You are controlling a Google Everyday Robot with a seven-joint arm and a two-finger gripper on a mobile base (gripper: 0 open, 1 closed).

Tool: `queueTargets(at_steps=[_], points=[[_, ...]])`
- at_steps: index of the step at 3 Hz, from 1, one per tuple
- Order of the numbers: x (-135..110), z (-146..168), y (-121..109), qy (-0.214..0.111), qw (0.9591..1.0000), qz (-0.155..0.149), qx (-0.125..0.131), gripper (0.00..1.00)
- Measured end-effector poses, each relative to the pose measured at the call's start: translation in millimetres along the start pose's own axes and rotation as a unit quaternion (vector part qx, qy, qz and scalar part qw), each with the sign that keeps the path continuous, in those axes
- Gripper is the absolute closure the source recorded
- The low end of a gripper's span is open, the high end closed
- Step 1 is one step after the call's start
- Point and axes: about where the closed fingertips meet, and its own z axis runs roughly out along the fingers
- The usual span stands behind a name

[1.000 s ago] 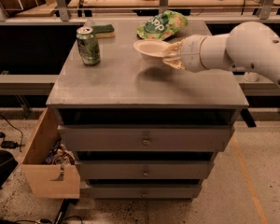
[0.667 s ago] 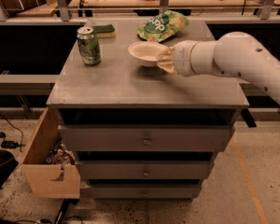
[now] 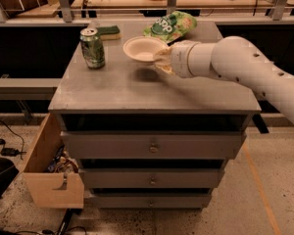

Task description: Move paper bowl near green can

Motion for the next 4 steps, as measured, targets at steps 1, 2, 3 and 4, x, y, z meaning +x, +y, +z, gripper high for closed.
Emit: queueTargets(at_steps=[1, 2, 3, 4], points=[[-8.1, 5.9, -2.5, -0.011, 0.9998, -0.017, -0.002, 1.00], [-15.9, 9.7, -1.9, -0.031, 0.9993, -0.020, -0.008, 1.00], [-22.6, 12.3, -2.0, -0.056, 0.9981, -0.017, -0.016, 1.00], [-24.8, 13.4, -1.3, -0.060, 0.9979, -0.017, -0.018, 0.84]])
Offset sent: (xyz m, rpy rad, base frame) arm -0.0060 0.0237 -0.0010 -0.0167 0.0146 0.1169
